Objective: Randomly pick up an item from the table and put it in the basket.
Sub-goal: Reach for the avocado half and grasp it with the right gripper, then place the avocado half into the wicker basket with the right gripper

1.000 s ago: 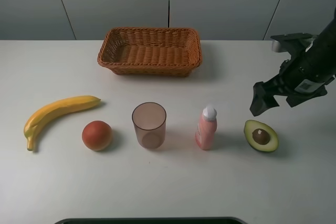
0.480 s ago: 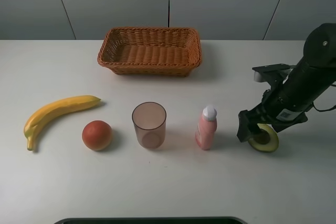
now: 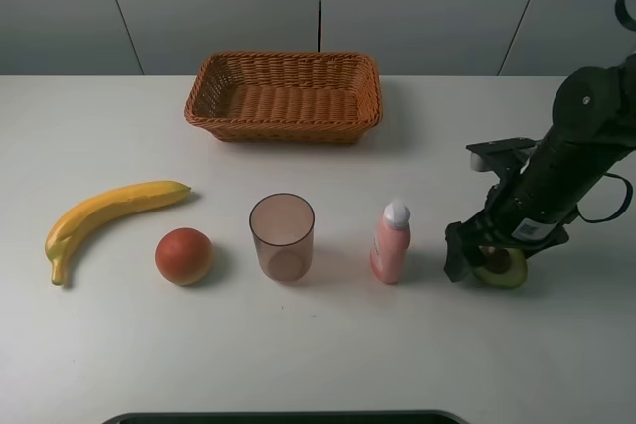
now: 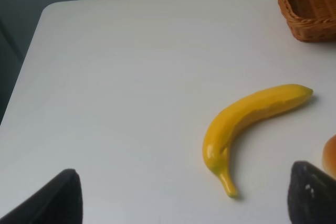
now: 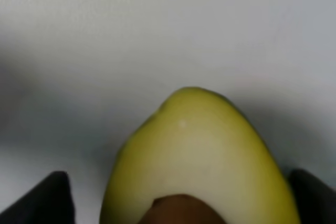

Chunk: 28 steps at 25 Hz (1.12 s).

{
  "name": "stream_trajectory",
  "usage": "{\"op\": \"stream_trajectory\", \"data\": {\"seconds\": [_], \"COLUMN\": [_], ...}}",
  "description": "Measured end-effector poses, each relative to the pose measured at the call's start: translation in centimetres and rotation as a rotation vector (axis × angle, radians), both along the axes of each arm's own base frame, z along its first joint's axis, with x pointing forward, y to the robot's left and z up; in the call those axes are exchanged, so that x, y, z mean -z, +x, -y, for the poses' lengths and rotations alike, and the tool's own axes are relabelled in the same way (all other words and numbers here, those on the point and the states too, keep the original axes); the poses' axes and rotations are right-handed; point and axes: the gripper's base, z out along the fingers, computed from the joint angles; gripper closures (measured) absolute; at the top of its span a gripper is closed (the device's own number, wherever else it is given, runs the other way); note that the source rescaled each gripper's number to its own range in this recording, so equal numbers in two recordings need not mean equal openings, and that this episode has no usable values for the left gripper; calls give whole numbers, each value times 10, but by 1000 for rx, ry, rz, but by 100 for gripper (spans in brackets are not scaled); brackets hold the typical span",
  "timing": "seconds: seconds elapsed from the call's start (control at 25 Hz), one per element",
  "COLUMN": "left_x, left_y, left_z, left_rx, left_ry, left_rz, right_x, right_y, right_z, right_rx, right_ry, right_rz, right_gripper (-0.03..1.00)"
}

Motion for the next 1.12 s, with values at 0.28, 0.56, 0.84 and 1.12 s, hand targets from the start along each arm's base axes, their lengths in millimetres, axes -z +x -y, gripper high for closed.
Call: {"op": "stream_trajectory", "data": {"seconds": [0.28,0.56,0.84,1.12], "left_x": [0,0,0,0], "left_y": [0,0,0,0], "left_z": [0,0,0,0], "left_rx": [0,0,0,0], "left_ry": [0,0,0,0], "left_rz": [0,0,0,0], "right_x": [-2,-76,-197,-214], "right_y": [0,32,80,131], "right_z": [0,-7,-17,-49], "right_rx": [4,-1,16,-36], "right_ry": [2,59,164,255], "right_rz": [9,245,726,908], "right_gripper": [95,95,95,95]}}
